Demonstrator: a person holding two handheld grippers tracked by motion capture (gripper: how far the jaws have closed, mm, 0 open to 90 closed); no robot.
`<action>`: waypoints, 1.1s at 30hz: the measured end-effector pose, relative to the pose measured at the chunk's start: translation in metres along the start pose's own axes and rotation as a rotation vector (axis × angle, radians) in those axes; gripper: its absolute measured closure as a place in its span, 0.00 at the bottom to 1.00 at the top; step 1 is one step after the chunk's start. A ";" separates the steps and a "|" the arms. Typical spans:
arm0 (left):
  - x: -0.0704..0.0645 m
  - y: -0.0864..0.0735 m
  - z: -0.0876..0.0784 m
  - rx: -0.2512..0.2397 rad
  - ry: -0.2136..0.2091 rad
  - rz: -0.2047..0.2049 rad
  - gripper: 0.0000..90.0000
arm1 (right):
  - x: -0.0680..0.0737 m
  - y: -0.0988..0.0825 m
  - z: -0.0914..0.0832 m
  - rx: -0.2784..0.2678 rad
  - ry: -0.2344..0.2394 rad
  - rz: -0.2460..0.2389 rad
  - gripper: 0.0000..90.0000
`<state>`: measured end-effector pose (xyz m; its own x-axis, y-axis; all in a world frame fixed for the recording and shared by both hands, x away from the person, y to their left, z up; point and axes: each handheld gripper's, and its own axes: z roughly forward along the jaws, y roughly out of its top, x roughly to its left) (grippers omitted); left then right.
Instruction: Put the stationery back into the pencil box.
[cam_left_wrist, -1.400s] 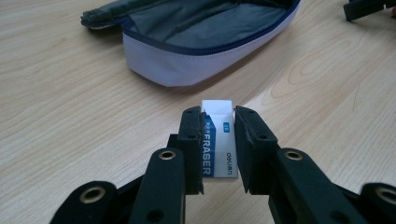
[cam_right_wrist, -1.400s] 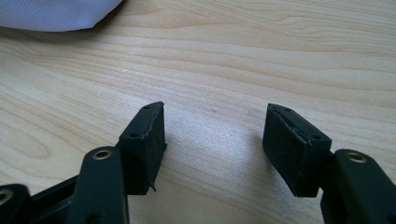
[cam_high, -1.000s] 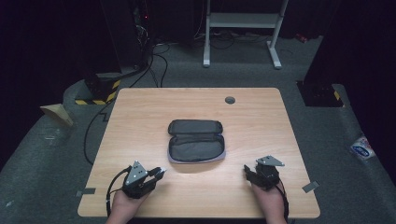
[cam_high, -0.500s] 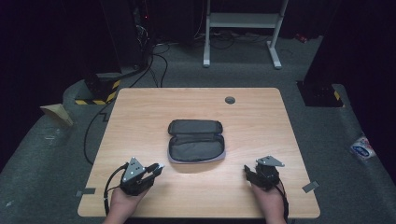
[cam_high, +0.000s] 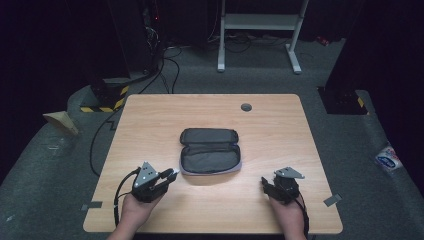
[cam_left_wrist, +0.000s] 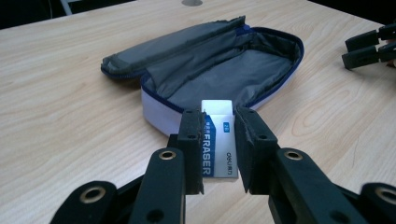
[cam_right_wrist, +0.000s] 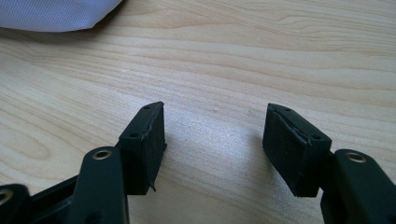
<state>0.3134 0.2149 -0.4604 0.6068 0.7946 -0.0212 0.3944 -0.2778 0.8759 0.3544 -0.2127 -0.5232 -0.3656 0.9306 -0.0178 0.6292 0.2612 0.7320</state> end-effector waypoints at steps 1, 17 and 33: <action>0.000 0.003 0.001 -0.006 0.000 0.008 0.81 | 0.000 0.000 0.000 0.000 0.000 0.000 0.43; -0.004 0.033 0.027 0.002 -0.030 -0.001 0.81 | 0.000 0.000 0.000 0.000 0.003 -0.001 0.43; 0.007 0.042 0.077 0.120 -0.015 -0.048 0.81 | 0.000 0.000 0.000 0.001 0.005 0.000 0.43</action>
<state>0.3870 0.1672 -0.4610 0.5954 0.8004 -0.0694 0.5023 -0.3034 0.8097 0.3545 -0.2127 -0.5232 -0.3692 0.9292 -0.0142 0.6298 0.2614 0.7315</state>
